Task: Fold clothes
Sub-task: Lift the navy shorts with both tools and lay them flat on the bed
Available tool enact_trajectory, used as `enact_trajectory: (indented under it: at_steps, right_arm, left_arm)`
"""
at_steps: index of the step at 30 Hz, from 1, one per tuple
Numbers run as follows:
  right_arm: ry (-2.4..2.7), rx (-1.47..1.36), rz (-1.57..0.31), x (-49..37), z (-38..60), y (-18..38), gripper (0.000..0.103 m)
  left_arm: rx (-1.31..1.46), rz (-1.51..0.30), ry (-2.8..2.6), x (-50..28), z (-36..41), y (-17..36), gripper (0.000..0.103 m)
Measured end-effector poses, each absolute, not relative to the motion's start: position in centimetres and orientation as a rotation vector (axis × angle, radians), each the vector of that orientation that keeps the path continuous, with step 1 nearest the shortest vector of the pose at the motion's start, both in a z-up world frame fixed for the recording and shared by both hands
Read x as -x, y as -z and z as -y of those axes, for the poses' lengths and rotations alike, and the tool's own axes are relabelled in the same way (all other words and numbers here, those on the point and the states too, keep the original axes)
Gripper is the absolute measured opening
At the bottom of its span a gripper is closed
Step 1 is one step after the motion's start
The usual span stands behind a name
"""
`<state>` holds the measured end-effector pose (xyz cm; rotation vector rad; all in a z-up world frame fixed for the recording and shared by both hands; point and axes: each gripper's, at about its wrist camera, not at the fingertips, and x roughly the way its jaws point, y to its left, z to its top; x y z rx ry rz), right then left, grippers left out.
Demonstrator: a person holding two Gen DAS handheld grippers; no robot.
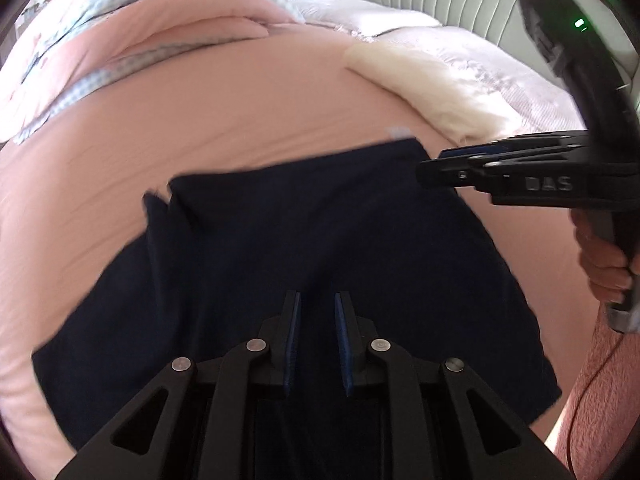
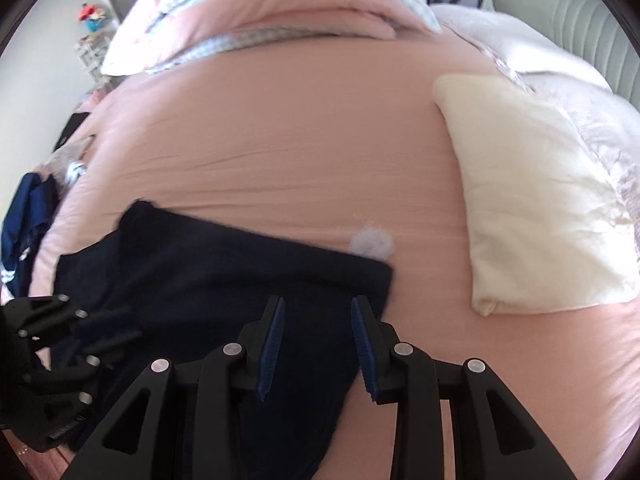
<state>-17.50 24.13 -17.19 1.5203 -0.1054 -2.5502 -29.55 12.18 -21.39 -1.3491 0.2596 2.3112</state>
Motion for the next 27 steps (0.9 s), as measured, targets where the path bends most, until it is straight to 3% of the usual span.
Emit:
enact_trajectory:
  at_steps: [5,8,10,13,17,21,24,27]
  right_arm:
    - [2.452,-1.602,0.133,19.9,-22.2,18.9,0.034]
    - [2.480,-1.610,-0.044,19.6,-20.6,20.1,0.035]
    - [2.503,-1.606,-0.190,17.4,-19.6,19.9,0.042]
    - [2.505,-1.620,-0.265,14.7,-19.4,20.1,0.049]
    - [2.560,-1.636,-0.103,12.0,-21.6,19.3,0.049]
    - [2.584,-1.528,0.202,8.7,-26.0,17.4,0.049]
    - [2.563,-1.448,0.154,7.9,-24.0,16.7,0.049]
    - [2.511,-1.431,0.090,12.7,-21.5,17.8,0.049]
  left_arm:
    - [1.453,-0.177,-2.383,25.1,-9.2,21.4,0.015]
    - [1.476,-0.105,-2.433,22.5,-7.1,21.0,0.015]
    - [1.507,-0.105,-2.429,21.0,-6.1,21.2,0.015]
    - [1.514,-0.128,-2.454,18.4,-5.3,21.3,0.016]
    - [1.473,-0.058,-2.515,15.3,-3.2,20.2,0.016]
    - [1.386,0.131,-2.557,13.9,-0.4,18.4,0.016]
    - [1.305,0.242,-2.519,14.1,-0.6,17.8,0.017]
    - [1.285,0.201,-2.494,15.2,-2.9,18.2,0.017]
